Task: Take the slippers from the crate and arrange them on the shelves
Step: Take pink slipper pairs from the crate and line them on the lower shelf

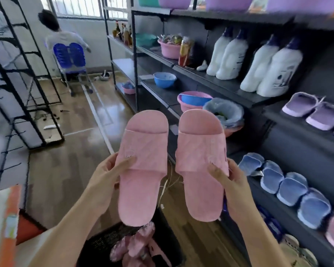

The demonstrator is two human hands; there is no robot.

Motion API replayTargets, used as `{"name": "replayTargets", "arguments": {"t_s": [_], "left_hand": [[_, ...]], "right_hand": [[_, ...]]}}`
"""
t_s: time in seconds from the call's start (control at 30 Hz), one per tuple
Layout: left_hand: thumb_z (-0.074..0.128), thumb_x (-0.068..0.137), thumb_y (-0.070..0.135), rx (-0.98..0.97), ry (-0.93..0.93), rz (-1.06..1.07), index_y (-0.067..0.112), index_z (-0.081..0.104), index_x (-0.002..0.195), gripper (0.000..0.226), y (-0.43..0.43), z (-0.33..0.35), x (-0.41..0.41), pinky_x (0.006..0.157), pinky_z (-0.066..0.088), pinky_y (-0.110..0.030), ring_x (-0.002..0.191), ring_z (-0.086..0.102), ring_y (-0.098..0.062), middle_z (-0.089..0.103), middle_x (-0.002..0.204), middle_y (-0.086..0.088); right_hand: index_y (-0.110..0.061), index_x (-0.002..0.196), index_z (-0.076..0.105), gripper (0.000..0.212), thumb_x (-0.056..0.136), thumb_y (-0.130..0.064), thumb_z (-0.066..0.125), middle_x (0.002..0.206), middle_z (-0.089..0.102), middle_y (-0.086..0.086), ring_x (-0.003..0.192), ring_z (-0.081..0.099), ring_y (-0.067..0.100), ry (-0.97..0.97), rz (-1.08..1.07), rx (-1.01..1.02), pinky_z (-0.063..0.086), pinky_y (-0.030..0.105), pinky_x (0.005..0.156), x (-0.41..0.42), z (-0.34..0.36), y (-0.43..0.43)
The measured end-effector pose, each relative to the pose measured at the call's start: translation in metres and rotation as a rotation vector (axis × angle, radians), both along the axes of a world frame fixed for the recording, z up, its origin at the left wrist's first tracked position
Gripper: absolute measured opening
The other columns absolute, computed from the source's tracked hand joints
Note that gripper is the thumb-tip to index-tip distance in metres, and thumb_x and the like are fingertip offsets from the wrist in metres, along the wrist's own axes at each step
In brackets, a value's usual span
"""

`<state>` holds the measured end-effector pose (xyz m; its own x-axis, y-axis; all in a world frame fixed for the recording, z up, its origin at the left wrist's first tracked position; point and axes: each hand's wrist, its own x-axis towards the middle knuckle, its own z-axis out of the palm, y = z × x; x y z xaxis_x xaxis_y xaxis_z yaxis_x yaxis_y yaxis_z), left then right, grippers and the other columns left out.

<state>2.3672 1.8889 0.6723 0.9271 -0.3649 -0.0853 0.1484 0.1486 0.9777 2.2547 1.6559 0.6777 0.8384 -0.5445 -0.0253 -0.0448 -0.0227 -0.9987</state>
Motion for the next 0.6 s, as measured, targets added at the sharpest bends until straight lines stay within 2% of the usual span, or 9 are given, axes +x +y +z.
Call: {"name": "replayTargets", "arguments": {"t_s": [0.07,0.13,0.2,0.27,0.33,0.4,0.47,0.53,0.6], "left_hand": [[0.082,0.034,0.055,0.004,0.011,-0.083,0.030,0.073,0.087,0.059,-0.013,-0.001,0.002,0.067,0.042,-0.032,0.071,0.061,-0.013,0.070,0.084,0.005],[0.082,0.034,0.054,0.004,0.004,-0.165,0.027,0.073,0.086,0.059,-0.031,-0.002,-0.001,0.056,0.041,-0.023,0.063,0.058,-0.009,0.068,0.077,0.006],[0.077,0.041,0.045,-0.007,-0.002,-0.250,0.019,0.068,0.089,0.055,-0.054,0.001,-0.011,0.045,0.040,-0.014,0.053,0.056,-0.003,0.066,0.066,0.010],[0.079,0.043,0.039,-0.015,-0.004,-0.352,0.014,0.061,0.090,0.056,-0.076,0.005,-0.023,0.038,0.037,-0.011,0.042,0.051,0.000,0.060,0.054,0.014],[0.086,0.029,0.047,-0.017,-0.009,-0.459,0.014,0.061,0.089,0.073,-0.098,0.006,-0.038,0.033,0.036,-0.012,0.037,0.049,0.000,0.057,0.051,0.013],[0.085,0.023,0.060,0.009,-0.008,-0.533,0.017,0.063,0.092,0.084,-0.118,0.006,-0.054,0.036,0.039,-0.015,0.044,0.053,-0.003,0.061,0.057,0.011],[0.081,0.027,0.063,0.024,-0.023,-0.607,0.018,0.065,0.098,0.086,-0.138,0.005,-0.072,0.044,0.043,-0.018,0.059,0.058,-0.008,0.065,0.069,0.008],[0.078,0.027,0.070,0.053,-0.068,-0.664,0.018,0.063,0.105,0.095,-0.156,0.008,-0.096,0.050,0.046,-0.021,0.069,0.060,-0.012,0.067,0.079,0.005],[0.077,0.025,0.072,0.070,-0.084,-0.708,0.020,0.063,0.105,0.096,-0.175,0.011,-0.123,0.061,0.046,-0.028,0.081,0.063,-0.019,0.070,0.087,0.001]], "right_hand": [[-0.028,0.101,0.061,0.075,0.037,-0.066,0.073,0.095,0.069,-0.007,0.092,0.065,0.018,-0.016,-0.087,-0.013,0.053,0.038,0.075,-0.021,-0.001,-0.001],[-0.029,0.101,0.062,0.081,0.036,-0.074,0.075,0.095,0.069,-0.009,0.091,0.065,0.016,-0.018,-0.184,0.010,0.053,0.036,0.074,-0.044,-0.003,-0.005],[-0.025,0.106,0.061,0.073,0.047,-0.066,0.071,0.099,0.068,-0.006,0.097,0.063,0.019,-0.021,-0.289,0.032,0.051,0.036,0.076,-0.069,-0.001,-0.008],[-0.022,0.111,0.059,0.076,0.050,-0.065,0.071,0.104,0.065,-0.006,0.100,0.060,0.019,-0.020,-0.382,0.025,0.049,0.037,0.079,-0.093,-0.001,-0.013],[-0.024,0.105,0.060,0.066,0.053,-0.062,0.075,0.102,0.065,-0.007,0.098,0.060,0.017,-0.021,-0.467,0.016,0.047,0.035,0.077,-0.120,-0.002,-0.019],[-0.033,0.095,0.057,0.045,0.056,-0.052,0.069,0.098,0.062,-0.013,0.094,0.058,0.011,-0.009,-0.537,0.021,0.045,0.035,0.078,-0.149,-0.002,-0.023],[-0.037,0.090,0.054,0.037,0.057,-0.050,0.065,0.094,0.061,-0.016,0.091,0.058,0.008,0.009,-0.616,0.027,0.049,0.040,0.084,-0.179,-0.002,-0.026],[-0.035,0.091,0.057,0.049,0.054,-0.065,0.068,0.092,0.066,-0.012,0.092,0.062,0.015,0.013,-0.665,0.014,0.051,0.049,0.087,-0.210,-0.003,-0.029],[-0.032,0.096,0.060,0.076,0.037,-0.080,0.069,0.094,0.068,-0.010,0.094,0.064,0.020,0.029,-0.723,-0.002,0.053,0.050,0.085,-0.243,-0.004,-0.033]]}}
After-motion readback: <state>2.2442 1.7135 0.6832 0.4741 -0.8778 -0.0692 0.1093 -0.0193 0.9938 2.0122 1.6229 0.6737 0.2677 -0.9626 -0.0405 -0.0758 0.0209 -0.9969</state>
